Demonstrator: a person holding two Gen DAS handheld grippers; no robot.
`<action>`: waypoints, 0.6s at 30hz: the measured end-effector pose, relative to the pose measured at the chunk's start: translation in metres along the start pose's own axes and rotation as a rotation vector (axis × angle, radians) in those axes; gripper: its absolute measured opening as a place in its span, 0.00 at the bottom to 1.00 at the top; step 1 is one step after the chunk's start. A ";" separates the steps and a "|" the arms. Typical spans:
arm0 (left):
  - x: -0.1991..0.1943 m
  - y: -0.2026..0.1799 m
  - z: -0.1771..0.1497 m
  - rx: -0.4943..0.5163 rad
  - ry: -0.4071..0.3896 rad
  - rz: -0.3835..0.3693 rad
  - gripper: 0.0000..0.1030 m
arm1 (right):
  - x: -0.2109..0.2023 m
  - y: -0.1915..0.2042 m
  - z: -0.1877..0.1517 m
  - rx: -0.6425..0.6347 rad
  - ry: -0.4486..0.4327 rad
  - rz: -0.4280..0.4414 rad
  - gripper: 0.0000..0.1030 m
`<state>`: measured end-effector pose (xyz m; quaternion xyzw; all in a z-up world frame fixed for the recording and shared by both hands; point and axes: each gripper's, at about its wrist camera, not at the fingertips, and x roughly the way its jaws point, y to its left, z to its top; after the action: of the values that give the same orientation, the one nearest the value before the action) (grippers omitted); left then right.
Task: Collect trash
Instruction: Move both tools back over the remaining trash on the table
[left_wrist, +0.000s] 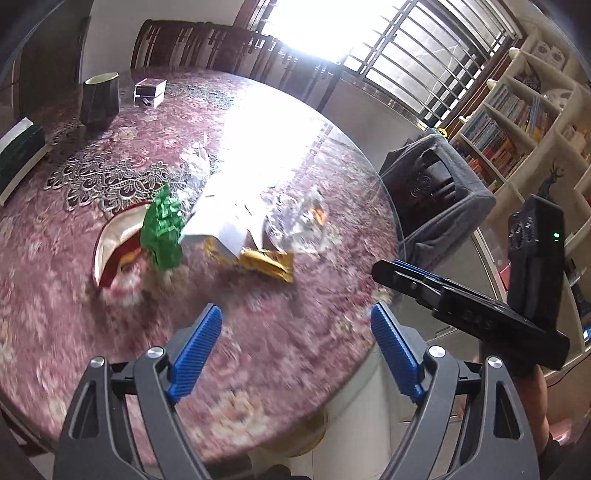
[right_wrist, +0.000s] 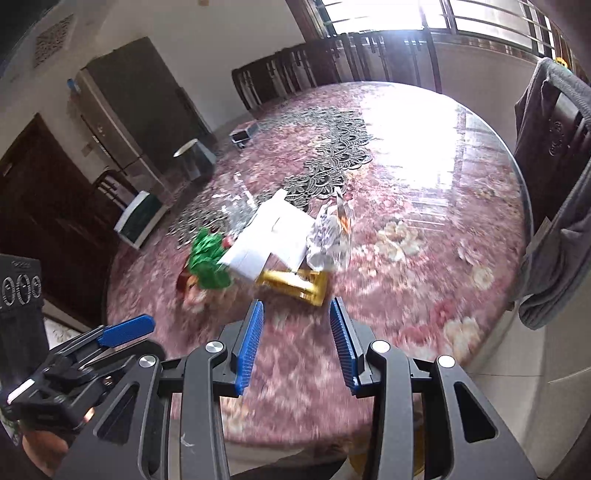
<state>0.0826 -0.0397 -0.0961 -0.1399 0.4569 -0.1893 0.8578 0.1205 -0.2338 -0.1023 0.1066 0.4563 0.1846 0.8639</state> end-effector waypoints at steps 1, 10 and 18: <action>0.004 0.006 0.007 -0.002 0.006 -0.017 0.80 | 0.010 0.001 0.006 0.005 0.008 -0.009 0.37; 0.051 0.031 0.046 -0.021 0.043 -0.034 0.80 | 0.071 -0.017 0.047 0.023 0.067 -0.090 0.37; 0.071 0.025 0.055 -0.090 0.031 -0.006 0.80 | 0.109 -0.038 0.064 -0.018 0.151 -0.078 0.40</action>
<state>0.1700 -0.0459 -0.1288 -0.1767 0.4777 -0.1735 0.8429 0.2379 -0.2246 -0.1615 0.0668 0.5223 0.1624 0.8345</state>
